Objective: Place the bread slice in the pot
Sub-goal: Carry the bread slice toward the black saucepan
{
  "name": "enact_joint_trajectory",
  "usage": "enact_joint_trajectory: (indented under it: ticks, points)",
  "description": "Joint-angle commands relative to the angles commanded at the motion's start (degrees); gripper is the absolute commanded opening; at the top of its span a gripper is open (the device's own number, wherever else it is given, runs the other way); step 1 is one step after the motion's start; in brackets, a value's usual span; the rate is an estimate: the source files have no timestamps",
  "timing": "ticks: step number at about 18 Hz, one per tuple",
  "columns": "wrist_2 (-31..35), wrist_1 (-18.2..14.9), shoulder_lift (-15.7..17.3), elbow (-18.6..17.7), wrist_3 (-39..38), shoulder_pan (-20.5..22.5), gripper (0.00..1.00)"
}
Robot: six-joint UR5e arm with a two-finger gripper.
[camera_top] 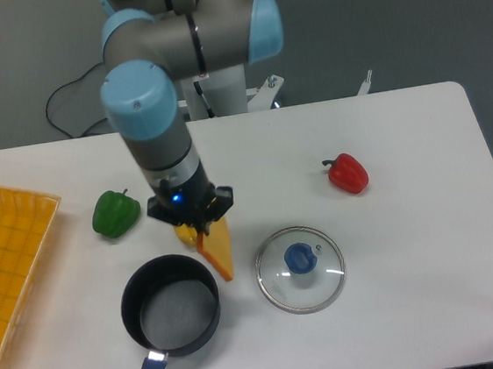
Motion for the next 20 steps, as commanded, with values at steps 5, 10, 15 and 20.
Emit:
enact_joint_trajectory:
  ticks: [5,10,15,20]
  points:
    - [1.49,0.70,-0.35,0.00,-2.99,-0.17,0.03]
    - [3.07,0.88,-2.19,2.45,-4.04,-2.20,0.03]
    - [7.03,1.14,-4.22,4.83,-6.24,-3.60,0.03]
    - [7.38,1.14,-5.10,4.83,-6.16,-3.60,0.03]
